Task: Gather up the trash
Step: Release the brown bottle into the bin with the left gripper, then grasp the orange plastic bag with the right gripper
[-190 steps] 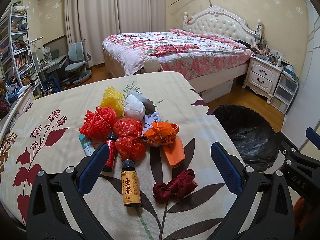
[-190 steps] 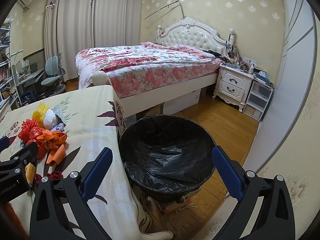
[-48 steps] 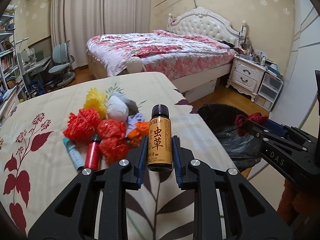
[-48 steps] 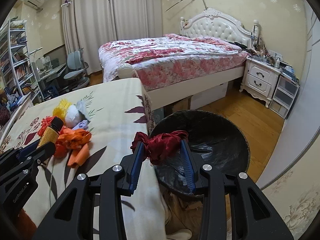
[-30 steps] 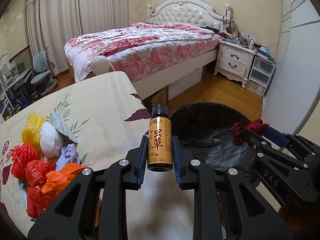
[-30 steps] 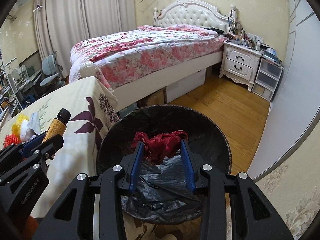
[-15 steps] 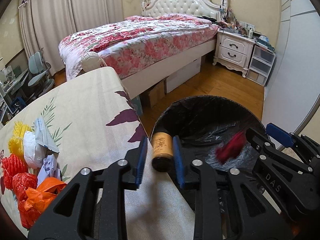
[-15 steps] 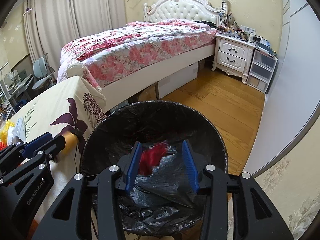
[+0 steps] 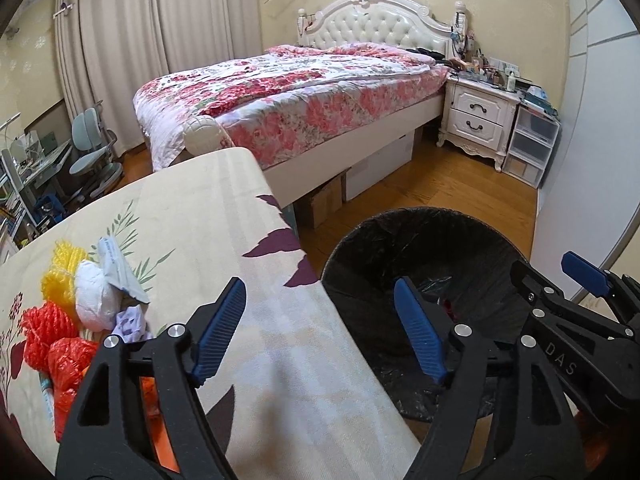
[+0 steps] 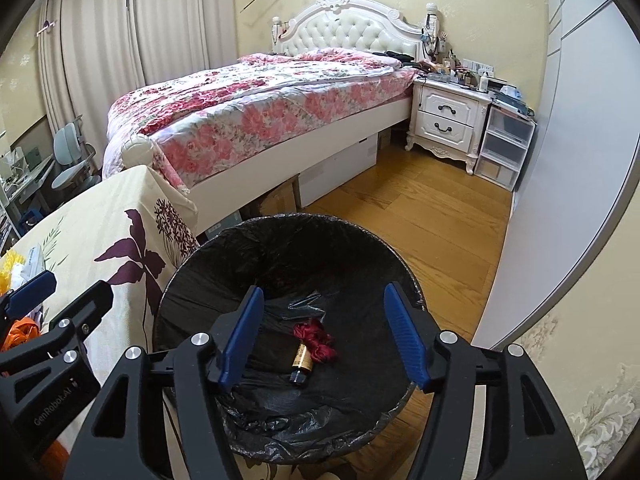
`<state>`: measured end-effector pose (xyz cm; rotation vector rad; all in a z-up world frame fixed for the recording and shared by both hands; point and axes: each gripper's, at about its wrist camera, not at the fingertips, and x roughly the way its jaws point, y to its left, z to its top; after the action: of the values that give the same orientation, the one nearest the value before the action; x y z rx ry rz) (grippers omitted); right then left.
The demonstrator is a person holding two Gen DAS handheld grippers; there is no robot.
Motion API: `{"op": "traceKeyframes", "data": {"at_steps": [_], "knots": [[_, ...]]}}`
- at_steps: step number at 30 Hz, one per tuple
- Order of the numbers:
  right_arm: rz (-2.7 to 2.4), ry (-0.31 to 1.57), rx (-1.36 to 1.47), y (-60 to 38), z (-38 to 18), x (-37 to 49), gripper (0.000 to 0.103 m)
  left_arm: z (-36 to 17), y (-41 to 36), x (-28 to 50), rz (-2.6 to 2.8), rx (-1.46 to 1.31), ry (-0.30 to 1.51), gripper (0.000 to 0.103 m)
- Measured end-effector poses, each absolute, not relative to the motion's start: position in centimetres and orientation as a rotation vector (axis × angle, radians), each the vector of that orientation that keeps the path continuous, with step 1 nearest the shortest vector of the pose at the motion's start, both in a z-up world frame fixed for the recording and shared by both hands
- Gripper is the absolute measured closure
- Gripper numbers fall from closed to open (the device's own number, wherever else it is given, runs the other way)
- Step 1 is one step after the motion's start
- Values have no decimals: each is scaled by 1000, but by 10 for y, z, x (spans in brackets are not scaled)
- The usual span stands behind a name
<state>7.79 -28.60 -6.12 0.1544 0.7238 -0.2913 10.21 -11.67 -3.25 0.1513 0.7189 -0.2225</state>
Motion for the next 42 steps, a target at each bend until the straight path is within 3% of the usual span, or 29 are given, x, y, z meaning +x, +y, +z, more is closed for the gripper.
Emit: {"op": "traceKeyframes", "data": {"at_steps": [42], "knots": [[243,718,-37,-64,-31,57,36,-26,121,21,208,-35,747,25]]}}
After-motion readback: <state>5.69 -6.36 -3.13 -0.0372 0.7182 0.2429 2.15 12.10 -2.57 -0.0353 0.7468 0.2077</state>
